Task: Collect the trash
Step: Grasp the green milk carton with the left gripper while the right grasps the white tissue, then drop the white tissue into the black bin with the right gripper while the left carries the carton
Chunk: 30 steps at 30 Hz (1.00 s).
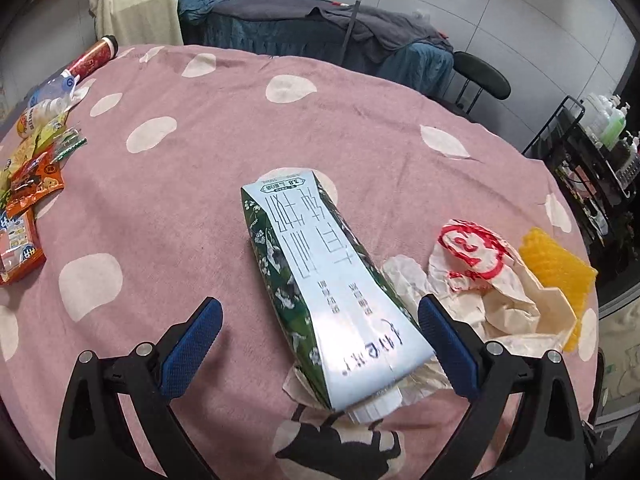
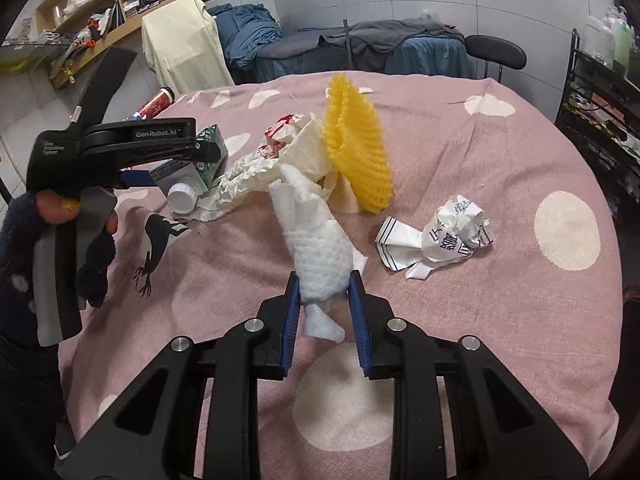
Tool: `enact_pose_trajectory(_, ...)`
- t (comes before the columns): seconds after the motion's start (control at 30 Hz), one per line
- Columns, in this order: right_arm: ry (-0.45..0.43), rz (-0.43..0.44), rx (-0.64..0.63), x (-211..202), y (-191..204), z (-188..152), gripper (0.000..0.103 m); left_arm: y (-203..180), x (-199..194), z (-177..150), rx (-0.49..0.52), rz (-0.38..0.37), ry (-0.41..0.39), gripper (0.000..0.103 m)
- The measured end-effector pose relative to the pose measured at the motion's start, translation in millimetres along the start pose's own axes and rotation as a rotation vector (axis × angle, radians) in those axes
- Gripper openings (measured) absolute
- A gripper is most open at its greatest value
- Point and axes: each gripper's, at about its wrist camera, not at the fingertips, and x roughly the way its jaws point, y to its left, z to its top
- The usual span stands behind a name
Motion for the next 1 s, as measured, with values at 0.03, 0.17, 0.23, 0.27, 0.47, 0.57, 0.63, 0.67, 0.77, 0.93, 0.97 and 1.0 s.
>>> enact_pose_trajectory(0.03, -0.015, -0.003, 0.012, -2, -2, 0, 0.025, 1, 3, 1, -0.005, 0.011, 0.003, 0.090)
enact_pose_trajectory(0.17, -0.068, -0.017, 0.060, -10, -9, 2, 0.025, 6, 11, -3, -0.011, 0.023, 0.029, 0.054)
enact_pose_trajectory(0.23, -0.105, -0.027, 0.087, -16, -14, 2, 0.025, 12, 8, -8, -0.033, -0.010, 0.006, 0.053)
enact_pose_trajectory(0.27, -0.127, -0.030, 0.099, -20, -17, 2, 0.025, 15, 4, -12, -0.045, -0.022, -0.010, 0.053)
enact_pose_trajectory(0.47, -0.194, -0.039, 0.130, -33, -23, 0, 0.025, 33, -29, -43, -0.105, -0.060, -0.118, 0.053)
enact_pose_trajectory(0.57, -0.222, -0.041, 0.145, -40, -27, -3, 0.025, 34, -55, -62, -0.102, -0.060, -0.198, 0.053)
enact_pose_trajectory(0.63, -0.243, -0.045, 0.159, -45, -29, -6, 0.025, 34, -70, -74, -0.098, -0.070, -0.240, 0.053)
enact_pose_trajectory(0.67, -0.256, -0.046, 0.166, -48, -30, -6, 0.025, 32, -80, -83, -0.091, -0.083, -0.262, 0.053)
enact_pose_trajectory(0.77, -0.287, -0.042, 0.182, -55, -33, -6, 0.025, 20, -99, -103, -0.060, -0.107, -0.313, 0.053)
enact_pose_trajectory(0.93, -0.342, -0.050, 0.180, -75, -32, -13, 0.025, 1, -119, -128, -0.010, -0.174, -0.355, 0.053)
enact_pose_trajectory(0.97, -0.347, -0.049, 0.176, -79, -32, -15, 0.025, -3, -121, -133, -0.001, -0.189, -0.356, 0.053)
enact_pose_trajectory(1.0, -0.353, -0.048, 0.171, -84, -32, -17, 0.025, -7, -123, -137, 0.009, -0.199, -0.359, 0.053)
